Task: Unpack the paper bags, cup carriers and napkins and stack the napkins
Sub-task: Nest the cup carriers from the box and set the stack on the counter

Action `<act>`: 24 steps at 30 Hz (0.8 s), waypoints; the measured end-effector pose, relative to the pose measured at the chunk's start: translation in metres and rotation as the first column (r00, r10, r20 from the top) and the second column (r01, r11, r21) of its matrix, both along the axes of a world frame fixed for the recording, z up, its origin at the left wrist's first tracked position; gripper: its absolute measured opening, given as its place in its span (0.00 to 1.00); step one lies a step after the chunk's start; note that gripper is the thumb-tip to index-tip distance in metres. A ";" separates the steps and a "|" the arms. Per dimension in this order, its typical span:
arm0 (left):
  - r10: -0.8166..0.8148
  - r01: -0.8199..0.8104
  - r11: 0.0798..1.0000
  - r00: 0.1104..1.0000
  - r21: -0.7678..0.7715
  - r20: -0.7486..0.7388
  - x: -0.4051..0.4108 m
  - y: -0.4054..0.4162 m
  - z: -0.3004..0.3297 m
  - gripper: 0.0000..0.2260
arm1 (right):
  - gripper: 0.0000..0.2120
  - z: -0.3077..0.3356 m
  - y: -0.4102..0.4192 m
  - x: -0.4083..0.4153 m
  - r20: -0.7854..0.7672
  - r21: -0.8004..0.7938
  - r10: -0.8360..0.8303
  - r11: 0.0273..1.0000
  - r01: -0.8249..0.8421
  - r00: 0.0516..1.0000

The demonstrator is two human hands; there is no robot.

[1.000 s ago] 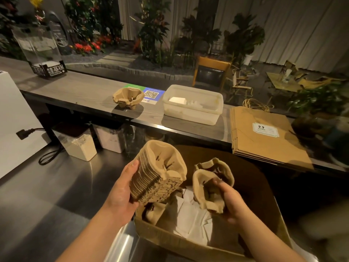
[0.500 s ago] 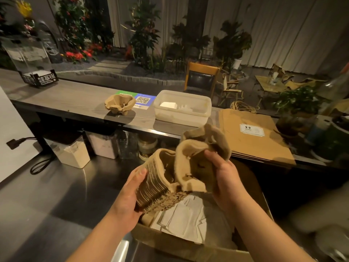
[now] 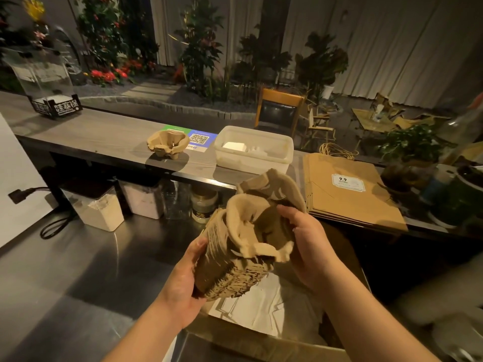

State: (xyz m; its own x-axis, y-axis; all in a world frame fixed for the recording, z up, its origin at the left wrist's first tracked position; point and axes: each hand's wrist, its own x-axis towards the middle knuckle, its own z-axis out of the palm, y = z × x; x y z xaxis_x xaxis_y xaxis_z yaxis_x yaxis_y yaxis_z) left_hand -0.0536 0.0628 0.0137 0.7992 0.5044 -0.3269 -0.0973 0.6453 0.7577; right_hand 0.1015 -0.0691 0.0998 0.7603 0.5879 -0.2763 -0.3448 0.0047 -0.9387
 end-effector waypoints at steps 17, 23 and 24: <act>0.022 -0.022 0.989 1.000 -0.147 -0.005 0.000 -0.002 0.002 0.30 | 0.04 0.007 0.001 -0.010 0.479 0.114 -0.106 0.992 0.059 0.871; -0.064 0.092 0.981 0.985 -0.172 0.160 -0.001 -0.004 0.000 0.44 | 0.10 0.011 0.001 -0.005 0.664 0.147 -0.112 0.989 0.018 0.739; -0.062 0.091 0.981 0.985 -0.171 0.163 0.000 -0.005 0.000 0.43 | 0.14 0.010 0.001 -0.004 0.760 0.119 -0.112 0.992 0.032 0.640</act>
State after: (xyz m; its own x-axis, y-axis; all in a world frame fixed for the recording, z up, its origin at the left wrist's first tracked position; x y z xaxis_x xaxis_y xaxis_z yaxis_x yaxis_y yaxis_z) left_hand -0.0539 0.0579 0.0138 0.8814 0.3851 -0.2734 -0.1506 0.7778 0.6102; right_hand 0.0970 -0.0682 0.1102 0.7174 0.5127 0.4717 0.5003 0.0920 -0.8610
